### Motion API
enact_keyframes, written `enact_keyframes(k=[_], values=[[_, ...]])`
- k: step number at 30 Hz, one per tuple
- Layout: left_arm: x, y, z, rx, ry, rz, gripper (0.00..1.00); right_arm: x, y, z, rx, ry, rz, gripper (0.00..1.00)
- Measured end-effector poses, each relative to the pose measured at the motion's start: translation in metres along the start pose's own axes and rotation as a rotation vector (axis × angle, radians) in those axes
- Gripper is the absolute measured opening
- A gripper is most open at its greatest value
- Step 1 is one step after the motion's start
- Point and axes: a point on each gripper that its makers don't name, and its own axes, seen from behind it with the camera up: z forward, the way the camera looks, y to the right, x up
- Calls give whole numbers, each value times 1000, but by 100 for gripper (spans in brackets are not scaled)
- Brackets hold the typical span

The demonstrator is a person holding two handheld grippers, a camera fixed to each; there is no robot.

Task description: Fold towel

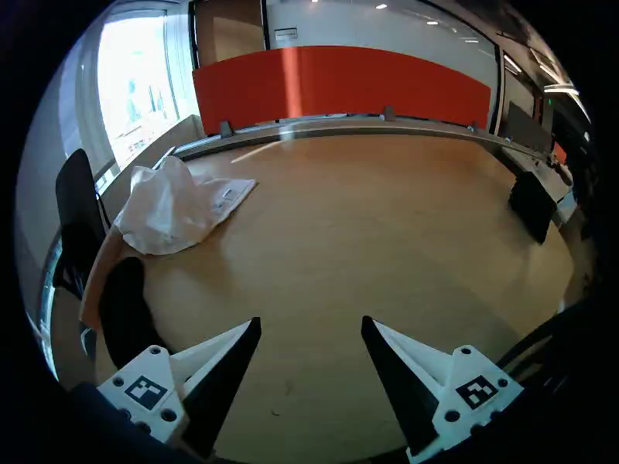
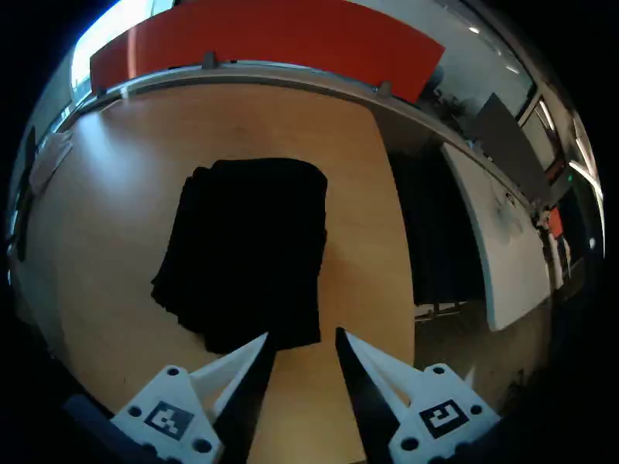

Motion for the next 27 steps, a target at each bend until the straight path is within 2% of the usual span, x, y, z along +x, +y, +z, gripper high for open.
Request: enact_keyframes(k=[2, 4, 6, 17, 27], values=[[0, 0, 1, -2, 1, -2, 96, 2, -2, -1, 1, 11, 9, 72], [1, 0, 1, -4, 3, -3, 96, 3, -5, -2, 2, 21, 19, 87], [1, -1, 1, -6, 5, -2, 96, 5, -7, -3, 2, 30, 28, 95], [6, -3, 2, -6, 17, -9, 96, 25, -22, -10, 12, 103, 68, 96], [11, -5, 1, -5, 27, -23, 97, 62, -31, -27, 0, 252, 144, 96]])
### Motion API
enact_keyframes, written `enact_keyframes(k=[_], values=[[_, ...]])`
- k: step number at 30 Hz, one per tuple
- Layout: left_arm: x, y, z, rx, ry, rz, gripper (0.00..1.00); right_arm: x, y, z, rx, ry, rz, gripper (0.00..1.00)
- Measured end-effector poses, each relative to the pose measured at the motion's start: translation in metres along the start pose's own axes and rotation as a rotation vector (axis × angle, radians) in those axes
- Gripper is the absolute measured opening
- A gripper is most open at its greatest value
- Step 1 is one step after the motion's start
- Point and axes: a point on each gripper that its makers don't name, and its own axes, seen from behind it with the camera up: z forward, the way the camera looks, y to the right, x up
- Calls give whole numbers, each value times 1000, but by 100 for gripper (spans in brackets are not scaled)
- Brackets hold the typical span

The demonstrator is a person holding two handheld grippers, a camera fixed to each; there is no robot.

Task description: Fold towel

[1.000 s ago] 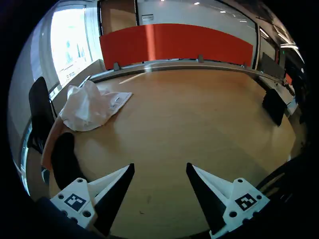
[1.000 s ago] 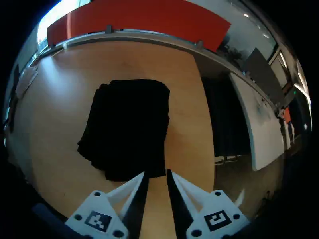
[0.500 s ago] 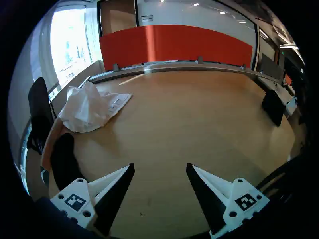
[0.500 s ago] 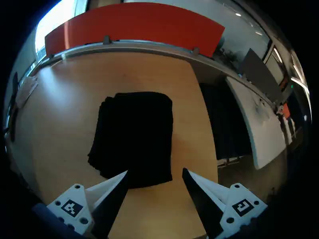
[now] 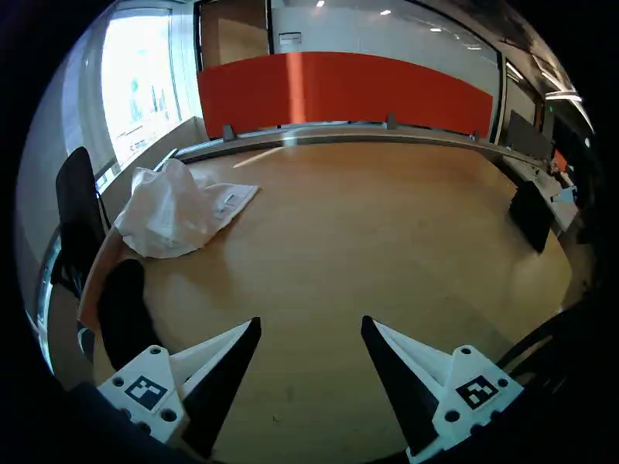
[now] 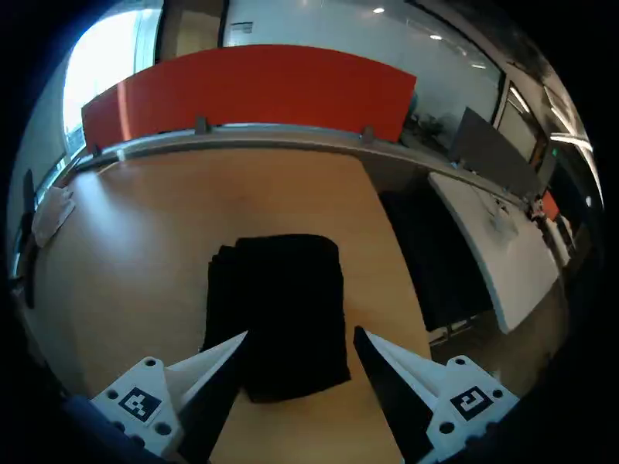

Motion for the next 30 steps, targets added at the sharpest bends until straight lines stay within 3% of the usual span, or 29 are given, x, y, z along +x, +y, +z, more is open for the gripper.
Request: enact_keyframes(k=[15, 21, 30], values=[[8, -1, 0, 6, 17, -3, 96, 52, -25, -16, -4, 236, 104, 96], [12, -2, 1, 9, 26, -10, 96, 71, -28, -21, -13, 320, 114, 96], [22, -3, 4, 15, 44, -12, 96, 114, -33, -45, -29, 502, 142, 96]])
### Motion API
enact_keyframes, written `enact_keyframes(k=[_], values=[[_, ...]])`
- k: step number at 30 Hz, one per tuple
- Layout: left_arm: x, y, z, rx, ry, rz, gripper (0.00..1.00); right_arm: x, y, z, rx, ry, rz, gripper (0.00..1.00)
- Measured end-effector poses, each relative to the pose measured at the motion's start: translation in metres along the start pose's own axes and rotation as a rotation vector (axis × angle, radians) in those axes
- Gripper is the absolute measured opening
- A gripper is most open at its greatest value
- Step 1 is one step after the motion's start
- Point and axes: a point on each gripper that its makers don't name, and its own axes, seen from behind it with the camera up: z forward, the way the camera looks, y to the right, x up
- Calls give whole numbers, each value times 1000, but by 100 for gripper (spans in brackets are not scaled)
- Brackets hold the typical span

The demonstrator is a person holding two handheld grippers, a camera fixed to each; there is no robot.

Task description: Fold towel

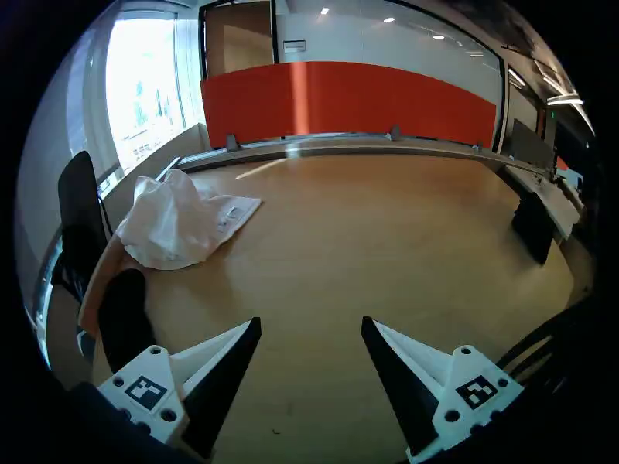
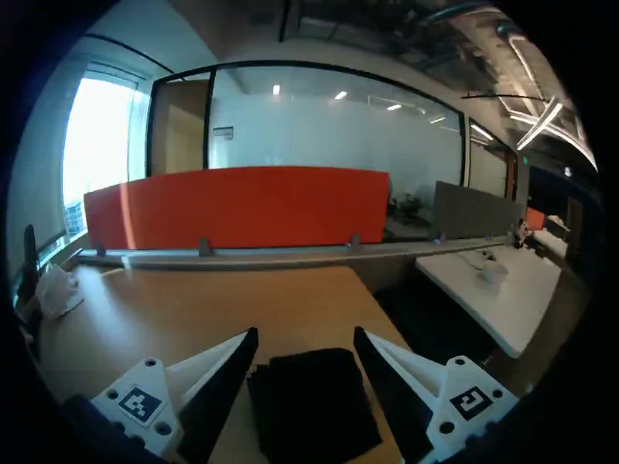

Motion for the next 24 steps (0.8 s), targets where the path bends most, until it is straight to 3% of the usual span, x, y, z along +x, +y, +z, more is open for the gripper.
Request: enact_keyframes(k=[11, 24], values=[[22, -3, 8, 13, 60, 0, 96, 19, -14, 2, 21, 73, 48, 96], [106, -25, 5, 79, 296, -19, 96, 26, -28, 4, 40, 80, 42, 96]])
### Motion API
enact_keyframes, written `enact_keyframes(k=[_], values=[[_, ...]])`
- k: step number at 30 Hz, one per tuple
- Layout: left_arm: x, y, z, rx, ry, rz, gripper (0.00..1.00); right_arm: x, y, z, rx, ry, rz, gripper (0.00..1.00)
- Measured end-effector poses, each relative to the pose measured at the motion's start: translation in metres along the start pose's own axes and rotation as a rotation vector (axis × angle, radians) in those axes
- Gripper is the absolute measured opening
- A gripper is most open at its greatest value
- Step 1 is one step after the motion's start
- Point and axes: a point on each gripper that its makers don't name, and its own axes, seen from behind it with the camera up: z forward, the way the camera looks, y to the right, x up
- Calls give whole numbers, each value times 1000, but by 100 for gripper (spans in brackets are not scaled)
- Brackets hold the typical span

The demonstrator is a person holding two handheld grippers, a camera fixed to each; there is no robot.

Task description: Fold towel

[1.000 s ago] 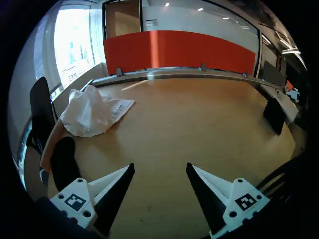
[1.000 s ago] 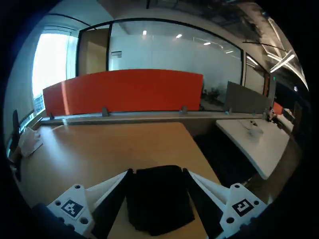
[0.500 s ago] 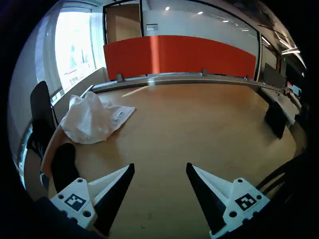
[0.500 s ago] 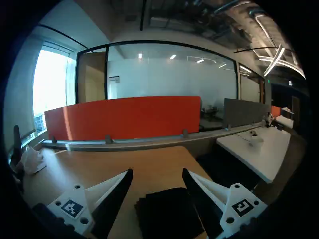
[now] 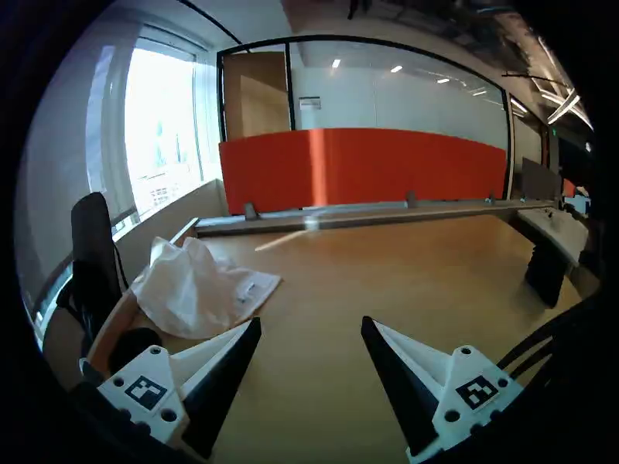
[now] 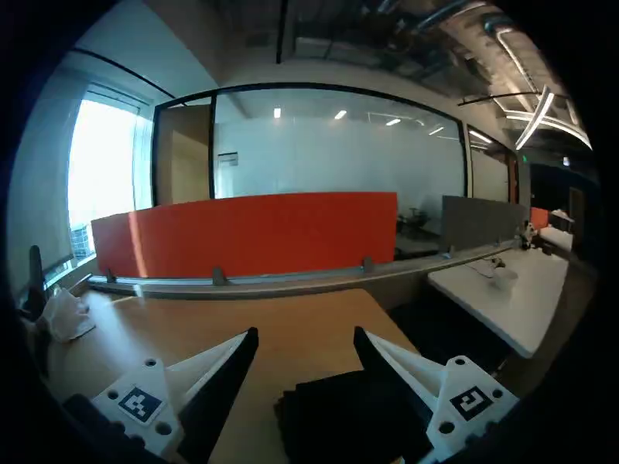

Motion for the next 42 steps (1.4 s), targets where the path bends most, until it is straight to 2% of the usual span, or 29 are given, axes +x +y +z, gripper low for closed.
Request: enact_keyframes(k=[9, 18, 23, 29, 42], values=[[55, -15, 12, 40, 130, 1, 96, 4, -8, -2, 9, 0, -9, 96], [98, -32, 15, 67, 234, -38, 96, 8, -16, -1, 13, 4, -18, 95], [109, -37, 18, 69, 246, -41, 96, 15, -24, 0, 21, 17, -19, 95], [118, -35, 23, 57, 256, -26, 96, 28, -44, 1, 33, 47, -30, 96], [137, -29, 35, 27, 285, -33, 96, 54, -115, 0, 89, 107, -3, 95]])
